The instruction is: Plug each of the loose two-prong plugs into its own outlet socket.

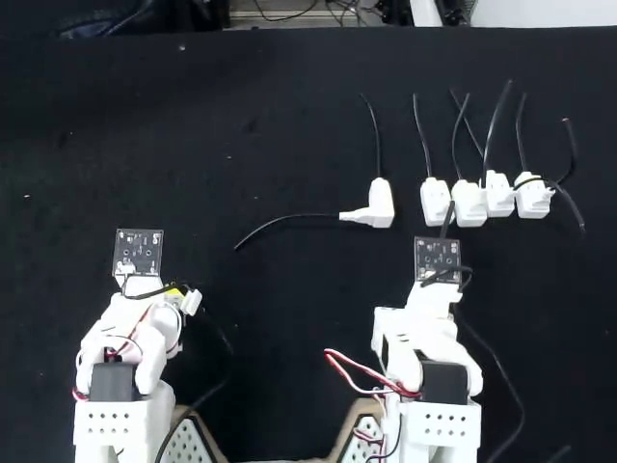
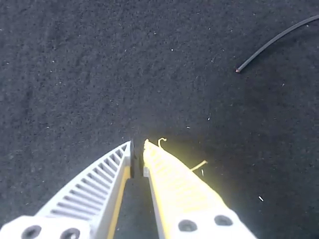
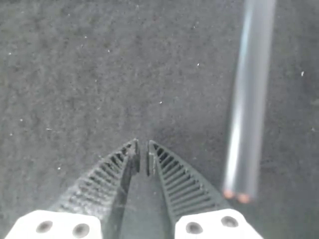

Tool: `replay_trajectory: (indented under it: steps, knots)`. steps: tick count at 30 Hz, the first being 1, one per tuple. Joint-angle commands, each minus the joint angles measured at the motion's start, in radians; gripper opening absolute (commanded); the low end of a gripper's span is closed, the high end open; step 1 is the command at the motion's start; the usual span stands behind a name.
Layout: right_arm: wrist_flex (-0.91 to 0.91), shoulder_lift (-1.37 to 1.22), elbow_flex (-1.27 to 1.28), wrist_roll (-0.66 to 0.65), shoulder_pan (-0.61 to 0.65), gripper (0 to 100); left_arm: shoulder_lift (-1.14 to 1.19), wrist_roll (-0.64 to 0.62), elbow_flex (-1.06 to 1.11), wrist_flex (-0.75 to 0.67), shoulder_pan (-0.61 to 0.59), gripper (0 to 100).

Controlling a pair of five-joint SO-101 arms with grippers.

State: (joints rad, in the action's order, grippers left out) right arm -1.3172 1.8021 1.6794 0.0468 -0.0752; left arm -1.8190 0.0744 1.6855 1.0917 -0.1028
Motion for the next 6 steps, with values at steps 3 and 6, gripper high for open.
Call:
replay_trajectory:
  steps: [3, 6]
  knots:
    - [0.012, 0.093, 0.005, -0.002, -0.02, 2.2, -0.005, 0.005, 0.015, -0.006, 0.01, 6]
    - [0.012, 0.093, 0.005, -0.002, -0.02, 2.2, -0.005, 0.005, 0.015, -0.006, 0.01, 6]
